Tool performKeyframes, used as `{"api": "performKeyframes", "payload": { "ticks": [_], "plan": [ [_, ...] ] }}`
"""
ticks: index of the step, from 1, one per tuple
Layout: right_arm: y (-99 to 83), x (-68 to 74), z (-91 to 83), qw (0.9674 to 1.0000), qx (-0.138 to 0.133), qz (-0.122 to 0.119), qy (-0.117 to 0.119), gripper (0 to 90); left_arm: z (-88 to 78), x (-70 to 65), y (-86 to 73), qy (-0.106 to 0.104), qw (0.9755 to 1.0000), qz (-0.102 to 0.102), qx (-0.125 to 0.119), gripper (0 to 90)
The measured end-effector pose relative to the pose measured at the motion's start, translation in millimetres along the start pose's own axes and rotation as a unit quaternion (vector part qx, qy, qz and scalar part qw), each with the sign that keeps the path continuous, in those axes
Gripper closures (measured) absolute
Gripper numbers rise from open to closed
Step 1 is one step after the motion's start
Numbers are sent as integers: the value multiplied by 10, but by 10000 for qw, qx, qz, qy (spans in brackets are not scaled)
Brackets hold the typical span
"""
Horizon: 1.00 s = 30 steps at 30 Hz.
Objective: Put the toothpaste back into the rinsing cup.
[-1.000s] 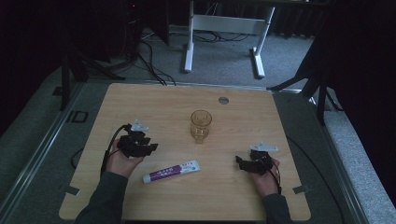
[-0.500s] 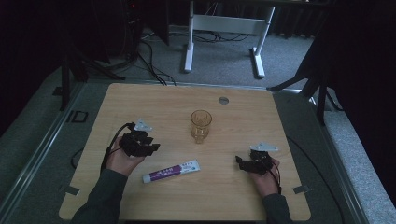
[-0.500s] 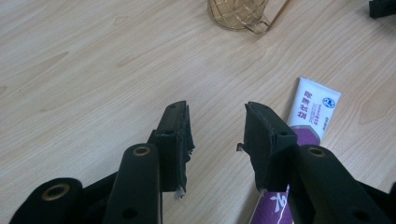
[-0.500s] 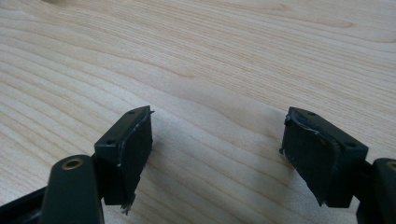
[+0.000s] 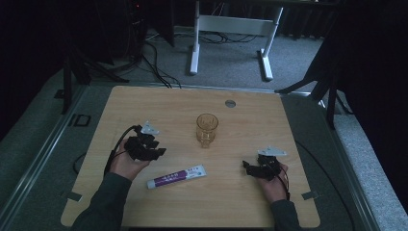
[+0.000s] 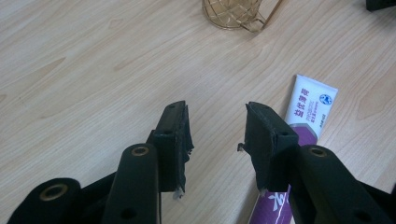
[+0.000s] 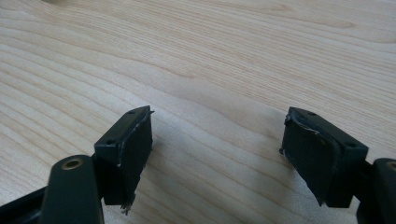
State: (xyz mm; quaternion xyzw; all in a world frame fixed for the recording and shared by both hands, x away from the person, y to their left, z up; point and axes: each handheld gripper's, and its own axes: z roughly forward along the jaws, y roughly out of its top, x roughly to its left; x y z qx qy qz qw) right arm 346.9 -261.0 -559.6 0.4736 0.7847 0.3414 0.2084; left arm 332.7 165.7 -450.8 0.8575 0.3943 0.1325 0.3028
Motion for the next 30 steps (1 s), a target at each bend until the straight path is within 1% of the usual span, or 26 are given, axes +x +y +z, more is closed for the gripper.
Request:
{"api": "performKeyframes", "payload": {
  "ticks": [2, 7, 14, 15, 22, 30],
  "plan": [
    [0, -1, 0, 10000, 0, -3, 0, 242, -4, -5, 5, -12, 10000, 1, -12, 587],
    [0, 0, 0, 10000, -1, -4, 0, 242, 3, -20, 23, -45, 9999, 86, 30, 587],
    [0, 0, 0, 10000, 0, -4, 0, 242, 10, -27, 37, -28, 9999, 120, 55, 577],
    [0, 0, 0, 10000, -1, -3, -2, 242, 15, -35, 41, -26, 9998, 155, 101, 576],
    [0, 0, 1, 10000, 0, -6, -3, 241, 30, -60, 52, -52, 9997, 192, 131, 574],
    [2, 1, 3, 10000, -1, -9, -2, 241, 53, -86, 71, -74, 9993, 277, 223, 572]
  ]
}}
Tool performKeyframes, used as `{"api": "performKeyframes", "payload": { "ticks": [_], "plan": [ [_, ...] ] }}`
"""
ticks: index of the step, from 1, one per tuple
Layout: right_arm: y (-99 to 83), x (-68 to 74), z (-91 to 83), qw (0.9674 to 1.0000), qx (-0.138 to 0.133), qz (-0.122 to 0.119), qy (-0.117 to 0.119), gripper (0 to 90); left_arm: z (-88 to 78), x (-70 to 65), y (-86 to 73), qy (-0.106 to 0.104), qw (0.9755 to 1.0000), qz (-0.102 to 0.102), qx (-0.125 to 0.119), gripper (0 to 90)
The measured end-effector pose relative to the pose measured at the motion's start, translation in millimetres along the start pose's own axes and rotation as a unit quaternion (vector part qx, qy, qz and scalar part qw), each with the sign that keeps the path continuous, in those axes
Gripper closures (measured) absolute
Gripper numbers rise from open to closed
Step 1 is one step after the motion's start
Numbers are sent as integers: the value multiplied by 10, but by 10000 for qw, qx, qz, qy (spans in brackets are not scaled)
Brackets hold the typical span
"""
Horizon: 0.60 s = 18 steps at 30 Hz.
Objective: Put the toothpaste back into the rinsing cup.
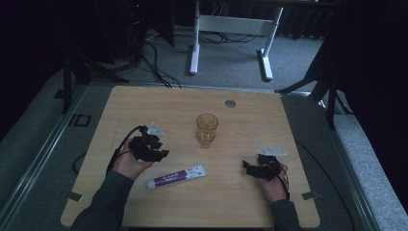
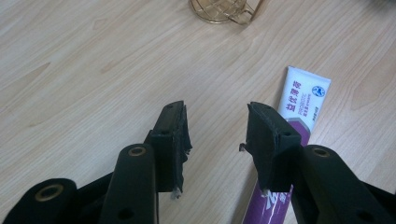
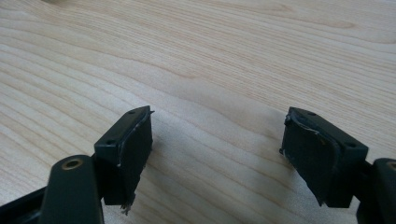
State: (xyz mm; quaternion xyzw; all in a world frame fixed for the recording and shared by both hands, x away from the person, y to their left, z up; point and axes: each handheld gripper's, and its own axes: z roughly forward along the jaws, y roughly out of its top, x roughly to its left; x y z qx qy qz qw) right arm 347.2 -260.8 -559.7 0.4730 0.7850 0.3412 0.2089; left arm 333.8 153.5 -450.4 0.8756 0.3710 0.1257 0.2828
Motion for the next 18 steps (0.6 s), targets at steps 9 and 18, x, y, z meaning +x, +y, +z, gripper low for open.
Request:
{"api": "performKeyframes", "payload": {
  "ticks": [9, 18],
  "plan": [
    [1, 1, 0, 10000, 4, -3, 1, 241, 21, -31, 17, -34, 9999, 142, 57, 570],
    [1, 1, 1, 10000, 3, -1, 1, 242, 40, -70, 29, -119, 9995, 280, 106, 562]
  ]
}}
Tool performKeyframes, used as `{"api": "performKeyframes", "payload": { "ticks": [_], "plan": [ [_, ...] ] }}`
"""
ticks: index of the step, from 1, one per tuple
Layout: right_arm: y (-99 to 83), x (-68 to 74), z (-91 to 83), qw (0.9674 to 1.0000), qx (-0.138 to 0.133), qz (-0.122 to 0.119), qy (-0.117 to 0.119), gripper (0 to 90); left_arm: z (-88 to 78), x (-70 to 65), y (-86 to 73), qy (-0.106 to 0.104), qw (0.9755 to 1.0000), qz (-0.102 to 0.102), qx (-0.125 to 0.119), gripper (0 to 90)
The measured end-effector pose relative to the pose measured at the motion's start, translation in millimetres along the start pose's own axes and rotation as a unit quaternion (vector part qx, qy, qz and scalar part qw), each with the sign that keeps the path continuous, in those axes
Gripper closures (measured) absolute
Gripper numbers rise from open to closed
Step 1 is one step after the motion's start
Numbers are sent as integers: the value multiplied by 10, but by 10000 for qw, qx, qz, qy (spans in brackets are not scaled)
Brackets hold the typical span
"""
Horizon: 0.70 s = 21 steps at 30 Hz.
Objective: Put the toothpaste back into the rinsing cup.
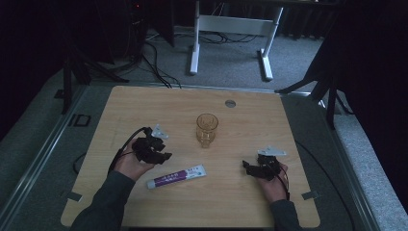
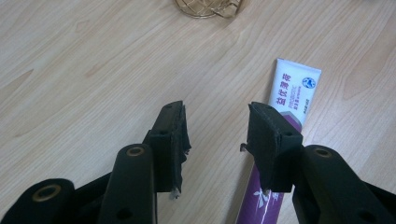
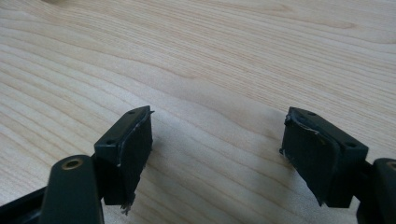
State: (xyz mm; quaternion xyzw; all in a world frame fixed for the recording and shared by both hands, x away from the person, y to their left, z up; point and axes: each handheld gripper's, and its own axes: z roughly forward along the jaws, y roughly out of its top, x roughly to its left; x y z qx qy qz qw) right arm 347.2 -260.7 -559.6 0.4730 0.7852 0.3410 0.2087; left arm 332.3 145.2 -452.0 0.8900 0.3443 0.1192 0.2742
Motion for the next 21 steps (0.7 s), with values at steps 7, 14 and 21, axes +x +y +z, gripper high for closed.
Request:
{"api": "performKeyframes", "payload": {
  "ticks": [7, 14, 21],
  "plan": [
    [0, 0, 0, 10000, -1, 0, 1, 241, 22, -23, 11, -64, 9999, 74, 44, 562],
    [0, 0, 0, 10000, -1, -4, -1, 242, 57, -60, 22, -134, 9997, 164, 127, 562],
    [0, 0, 0, 10000, 1, -4, 1, 241, 103, -118, 43, -246, 9990, 295, 211, 561]
  ]
}}
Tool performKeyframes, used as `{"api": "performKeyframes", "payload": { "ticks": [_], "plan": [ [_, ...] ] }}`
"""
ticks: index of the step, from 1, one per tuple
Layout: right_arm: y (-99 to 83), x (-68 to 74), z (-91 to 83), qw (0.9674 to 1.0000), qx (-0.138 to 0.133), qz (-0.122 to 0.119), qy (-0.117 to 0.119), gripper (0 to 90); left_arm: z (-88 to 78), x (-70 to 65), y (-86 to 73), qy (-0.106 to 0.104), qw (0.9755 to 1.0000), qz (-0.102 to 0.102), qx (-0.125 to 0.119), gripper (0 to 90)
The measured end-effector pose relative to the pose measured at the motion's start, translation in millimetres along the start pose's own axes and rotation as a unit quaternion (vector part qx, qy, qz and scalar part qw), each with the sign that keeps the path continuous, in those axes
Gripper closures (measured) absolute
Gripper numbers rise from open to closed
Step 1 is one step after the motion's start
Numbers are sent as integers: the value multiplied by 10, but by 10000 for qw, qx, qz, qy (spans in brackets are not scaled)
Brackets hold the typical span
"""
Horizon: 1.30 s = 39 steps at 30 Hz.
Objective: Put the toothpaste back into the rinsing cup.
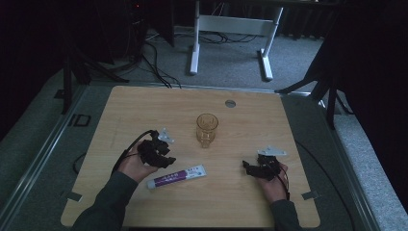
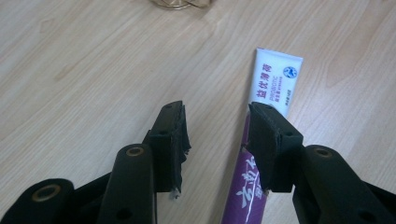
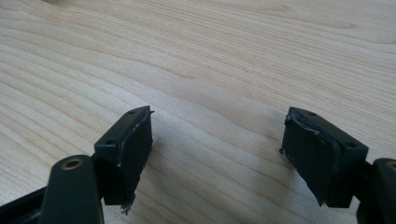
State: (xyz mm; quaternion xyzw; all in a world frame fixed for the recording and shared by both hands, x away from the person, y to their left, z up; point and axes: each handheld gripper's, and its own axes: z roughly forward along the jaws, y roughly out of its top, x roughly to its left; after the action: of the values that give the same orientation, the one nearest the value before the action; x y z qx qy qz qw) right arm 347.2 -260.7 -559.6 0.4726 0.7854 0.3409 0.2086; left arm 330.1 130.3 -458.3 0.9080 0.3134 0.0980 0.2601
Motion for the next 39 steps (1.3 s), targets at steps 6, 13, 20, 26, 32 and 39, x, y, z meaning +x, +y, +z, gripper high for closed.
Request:
{"api": "performKeyframes", "payload": {
  "ticks": [6, 13, 20, 26, 32, 39],
  "plan": [
    [0, 0, 0, 10000, 1, 0, -1, 242, 43, -42, 17, -55, 9999, 118, 101, 561],
    [0, 0, 0, 10000, 0, 2, -1, 242, 89, -85, 36, -80, 9996, 136, 243, 567],
    [0, 0, 0, 10000, 2, 2, -2, 241, 121, -116, 71, -80, 9993, 210, 311, 567],
    [0, 0, 0, 10000, 0, 3, 0, 242, 147, -149, 100, -92, 9990, 240, 377, 565],
    [0, 0, 0, 10000, 1, 1, -2, 242, 184, -185, 133, -100, 9986, 294, 425, 565],
    [0, 0, 0, 10000, 1, 2, -2, 241, 238, -226, 170, -74, 9972, 423, 606, 566]
  ]
}}
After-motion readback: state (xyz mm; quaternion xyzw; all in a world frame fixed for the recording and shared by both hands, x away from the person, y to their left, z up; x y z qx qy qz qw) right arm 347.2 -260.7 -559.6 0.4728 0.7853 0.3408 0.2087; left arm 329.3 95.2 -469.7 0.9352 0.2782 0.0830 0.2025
